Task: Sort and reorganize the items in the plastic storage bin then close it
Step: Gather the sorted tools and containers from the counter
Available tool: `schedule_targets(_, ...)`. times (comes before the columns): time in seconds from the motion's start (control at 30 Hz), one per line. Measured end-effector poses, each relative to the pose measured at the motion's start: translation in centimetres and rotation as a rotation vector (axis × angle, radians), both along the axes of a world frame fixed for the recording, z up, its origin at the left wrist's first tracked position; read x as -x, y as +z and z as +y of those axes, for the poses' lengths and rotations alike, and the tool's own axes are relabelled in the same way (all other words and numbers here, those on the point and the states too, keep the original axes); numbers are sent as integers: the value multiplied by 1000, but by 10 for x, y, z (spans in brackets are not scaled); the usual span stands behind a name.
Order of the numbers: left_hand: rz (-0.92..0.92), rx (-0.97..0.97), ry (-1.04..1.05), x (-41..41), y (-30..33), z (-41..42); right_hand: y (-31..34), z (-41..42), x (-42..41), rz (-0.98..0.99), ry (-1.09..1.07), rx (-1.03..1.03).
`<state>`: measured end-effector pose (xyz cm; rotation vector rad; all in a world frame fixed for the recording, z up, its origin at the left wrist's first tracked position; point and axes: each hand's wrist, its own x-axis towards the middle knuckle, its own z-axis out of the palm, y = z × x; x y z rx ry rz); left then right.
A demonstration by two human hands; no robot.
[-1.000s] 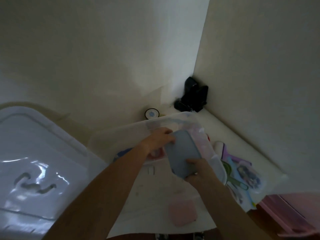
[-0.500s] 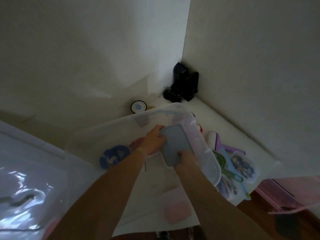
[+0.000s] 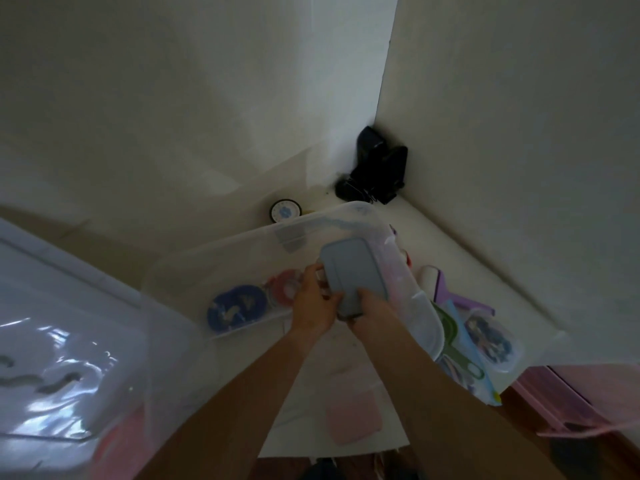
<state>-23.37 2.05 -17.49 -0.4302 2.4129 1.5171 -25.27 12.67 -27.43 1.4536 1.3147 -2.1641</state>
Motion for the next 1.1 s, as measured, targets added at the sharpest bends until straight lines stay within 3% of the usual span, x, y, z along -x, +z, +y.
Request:
schedule_targets(0.07, -16, -90, 27, 3, -10, -5, 60, -3, -5, 6, -78, -54)
schedule_targets(0.23, 13, -153, -12, -2, -1, -2, 95, 4, -15, 78, -79, -52)
schedule_targets(0.43, 121, 177, -64, -20, 28, 16, 162, 44, -45, 169, 178, -77)
schedule_targets(0.6, 235, 329, -239, -34, 65, 50, 204, 86, -82, 358, 116, -34)
schedule_targets(0.67, 286, 385, -274, -46, 77, 68, 206, 114, -97, 373, 124, -95)
schedule_targets(0.83, 676, 591, -359, -88, 69, 100, 168, 190, -132, 209, 153, -309)
schedule_targets(0.97, 929, 586, -479, -120, 55, 131, 139, 226, -149, 139, 226, -461)
schedule_targets(1.1, 895, 553, -647, -132, 31, 158, 129, 237, -142, 147, 306, -482)
